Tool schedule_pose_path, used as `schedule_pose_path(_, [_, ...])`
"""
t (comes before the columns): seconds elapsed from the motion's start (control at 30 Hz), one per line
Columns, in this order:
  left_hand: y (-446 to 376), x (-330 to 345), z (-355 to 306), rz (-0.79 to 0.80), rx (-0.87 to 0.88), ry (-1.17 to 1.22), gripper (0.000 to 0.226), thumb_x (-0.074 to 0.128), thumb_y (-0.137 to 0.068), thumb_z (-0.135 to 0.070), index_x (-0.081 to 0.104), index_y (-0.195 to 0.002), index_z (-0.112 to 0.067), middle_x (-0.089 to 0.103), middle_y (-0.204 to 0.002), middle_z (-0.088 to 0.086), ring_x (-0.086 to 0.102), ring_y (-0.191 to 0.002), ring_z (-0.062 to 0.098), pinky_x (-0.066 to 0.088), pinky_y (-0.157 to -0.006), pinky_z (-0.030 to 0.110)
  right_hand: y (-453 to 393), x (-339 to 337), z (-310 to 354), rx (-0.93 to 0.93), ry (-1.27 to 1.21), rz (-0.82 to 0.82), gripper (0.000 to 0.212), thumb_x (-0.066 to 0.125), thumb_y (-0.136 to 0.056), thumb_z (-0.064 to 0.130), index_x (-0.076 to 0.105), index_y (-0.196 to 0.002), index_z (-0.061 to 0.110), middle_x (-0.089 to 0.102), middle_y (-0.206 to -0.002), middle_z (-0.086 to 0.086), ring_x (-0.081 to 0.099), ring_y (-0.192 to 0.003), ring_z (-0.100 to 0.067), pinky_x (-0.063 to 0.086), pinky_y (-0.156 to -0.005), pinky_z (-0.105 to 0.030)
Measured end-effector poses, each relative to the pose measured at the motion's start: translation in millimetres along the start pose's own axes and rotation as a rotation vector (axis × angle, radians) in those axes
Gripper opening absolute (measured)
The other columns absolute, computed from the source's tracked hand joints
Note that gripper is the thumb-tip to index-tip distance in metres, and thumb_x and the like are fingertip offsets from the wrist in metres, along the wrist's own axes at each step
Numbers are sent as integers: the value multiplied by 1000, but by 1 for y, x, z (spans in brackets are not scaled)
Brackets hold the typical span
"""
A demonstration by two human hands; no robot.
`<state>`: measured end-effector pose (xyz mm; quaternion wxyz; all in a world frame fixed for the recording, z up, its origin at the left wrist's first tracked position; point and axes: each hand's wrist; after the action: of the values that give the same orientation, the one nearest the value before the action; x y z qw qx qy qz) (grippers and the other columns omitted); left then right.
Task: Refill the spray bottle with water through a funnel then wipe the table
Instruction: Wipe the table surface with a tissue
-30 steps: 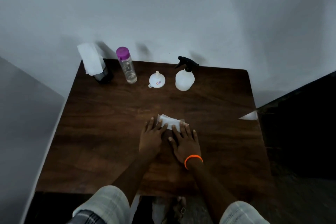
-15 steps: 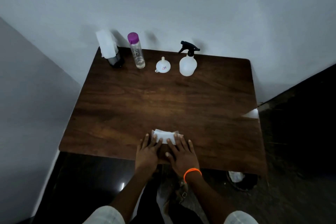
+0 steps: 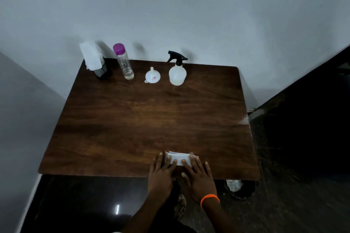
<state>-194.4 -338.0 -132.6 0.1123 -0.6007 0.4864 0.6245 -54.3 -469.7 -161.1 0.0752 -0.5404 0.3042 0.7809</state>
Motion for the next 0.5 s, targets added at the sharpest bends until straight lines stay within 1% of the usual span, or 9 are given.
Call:
schedule_pose_path(0.07, [-19,-8,-1,5,30,-6,69,65,-75,-58,59,-139,-32,54,-149,0,18,-151,30,21,-115,50,-12,-8,-7,9,-9,-2,57,32,-100,58,22,-155,46,30,-163,3,25,-151,-15,8,-119,-43])
schedule_pose_path(0.1, [-28,-15,-3,24,40,-23,69,54,-80,-60,55,-142,-32,50,-153,0,13,-152,31,17,-117,50,-18,-13,-10,10,-4,-2,57,34,-100,58,23,-155,46,30,-163,3,26,-151,-15,7,-119,-42])
schedule_pose_path(0.17, [-46,-36,-9,41,74,-86,75,24,-86,-60,38,-154,-32,29,-164,-1,-1,-155,34,3,-121,51,-35,-22,-15,20,1,-4,57,35,-100,58,25,-155,46,27,-164,3,26,-151,-16,2,-119,-40])
schedule_pose_path(0.2, [-55,-45,-10,20,78,-81,74,18,-89,-58,29,-157,-32,19,-167,-2,-7,-155,34,-2,-123,51,-45,-26,-18,25,2,-11,56,34,-100,58,27,-154,45,25,-164,3,25,-152,-17,-1,-119,-39])
schedule_pose_path(0.27, [-74,-57,-12,-18,41,-57,65,27,-98,-54,21,-159,-33,12,-169,-3,-10,-155,32,-3,-124,52,-64,-35,-23,36,0,-30,56,31,-100,59,28,-154,45,21,-165,4,22,-153,-17,-3,-119,-39])
schedule_pose_path(0.33, [-94,-68,-14,-34,19,-20,65,35,-99,-55,20,-159,-35,11,-169,-3,-10,-156,31,-2,-124,52,-84,-48,-27,49,1,-52,57,23,-100,62,22,-155,48,10,-166,7,12,-155,-15,-4,-121,-39])
schedule_pose_path(0.37, [-106,-74,-14,-42,14,-16,65,35,-99,-55,19,-159,-35,11,-169,-3,-9,-156,31,-1,-124,52,-95,-54,-29,56,2,-60,59,18,-99,63,17,-156,49,2,-166,9,5,-155,-13,-6,-121,-39])
schedule_pose_path(0.43, [-129,-83,-13,-61,15,-6,60,34,-102,-47,19,-159,-36,10,-169,-4,-9,-156,31,1,-125,51,-116,-66,-33,66,-6,-65,61,10,-97,65,9,-156,50,-9,-164,11,-8,-153,-9,-10,-121,-39])
schedule_pose_path(0.5, [-152,-93,-12,-88,17,14,58,34,-102,-39,19,-158,-37,10,-169,-4,-8,-156,31,4,-125,50,-141,-79,-37,71,-12,-76,61,11,-97,64,7,-156,49,-13,-163,12,-12,-152,-8,-10,-122,-39])
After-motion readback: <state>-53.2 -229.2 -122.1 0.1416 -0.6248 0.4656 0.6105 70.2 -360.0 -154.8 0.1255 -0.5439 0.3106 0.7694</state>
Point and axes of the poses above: each hand's wrist, its own y-axis away from the middle knuckle, its own x-axis out of the palm, z = x × y
